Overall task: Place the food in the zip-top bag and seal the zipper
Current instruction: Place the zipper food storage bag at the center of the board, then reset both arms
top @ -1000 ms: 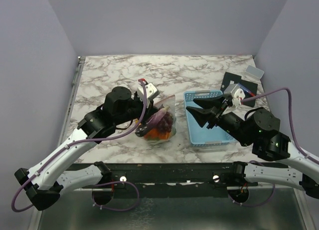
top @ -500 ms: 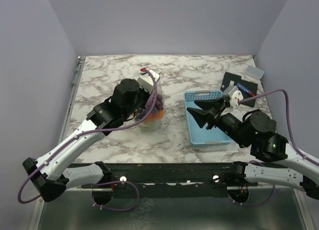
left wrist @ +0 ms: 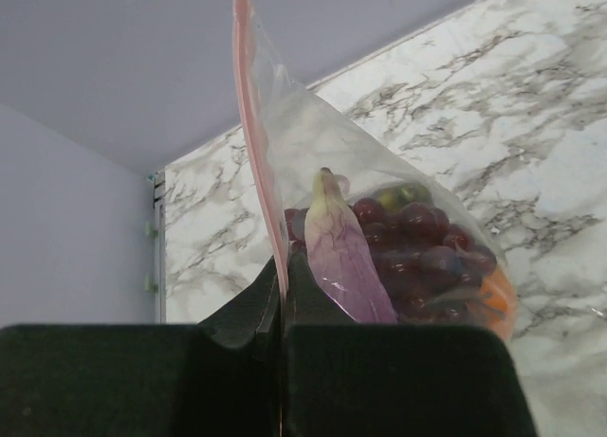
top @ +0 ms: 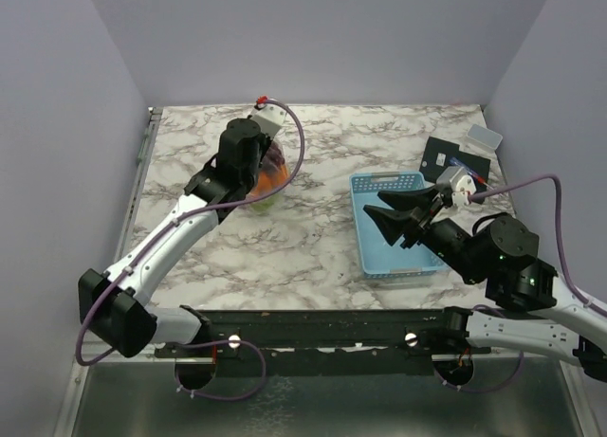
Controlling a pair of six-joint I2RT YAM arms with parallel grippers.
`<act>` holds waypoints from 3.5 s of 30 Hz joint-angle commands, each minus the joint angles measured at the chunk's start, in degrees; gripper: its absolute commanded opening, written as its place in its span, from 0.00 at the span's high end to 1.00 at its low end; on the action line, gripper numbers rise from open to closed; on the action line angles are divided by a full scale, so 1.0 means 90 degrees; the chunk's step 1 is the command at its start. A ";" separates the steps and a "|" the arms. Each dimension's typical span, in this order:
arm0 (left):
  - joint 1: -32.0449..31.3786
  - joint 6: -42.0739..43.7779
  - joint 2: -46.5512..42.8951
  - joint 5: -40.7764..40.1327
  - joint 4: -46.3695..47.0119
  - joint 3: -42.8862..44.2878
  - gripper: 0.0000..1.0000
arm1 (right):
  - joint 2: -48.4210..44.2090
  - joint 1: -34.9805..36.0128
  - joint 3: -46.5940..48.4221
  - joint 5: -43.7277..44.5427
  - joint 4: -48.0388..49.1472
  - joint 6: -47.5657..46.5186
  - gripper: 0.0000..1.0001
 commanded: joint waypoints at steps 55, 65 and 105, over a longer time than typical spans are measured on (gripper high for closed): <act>-0.3057 -0.3041 0.0083 0.1033 0.1115 -0.2852 0.70 | -0.1315 0.0026 -0.0491 0.1476 -0.1453 0.0912 0.39; -0.3244 -0.3507 -0.0690 0.1560 0.0731 -0.3025 0.04 | -0.1235 0.0026 -0.0574 0.1731 -0.1501 0.1086 0.32; 0.0088 -0.3976 -0.1407 0.1913 -0.1327 -0.1143 0.01 | 0.1883 -0.1681 -0.0133 0.1040 -0.1118 0.1189 0.00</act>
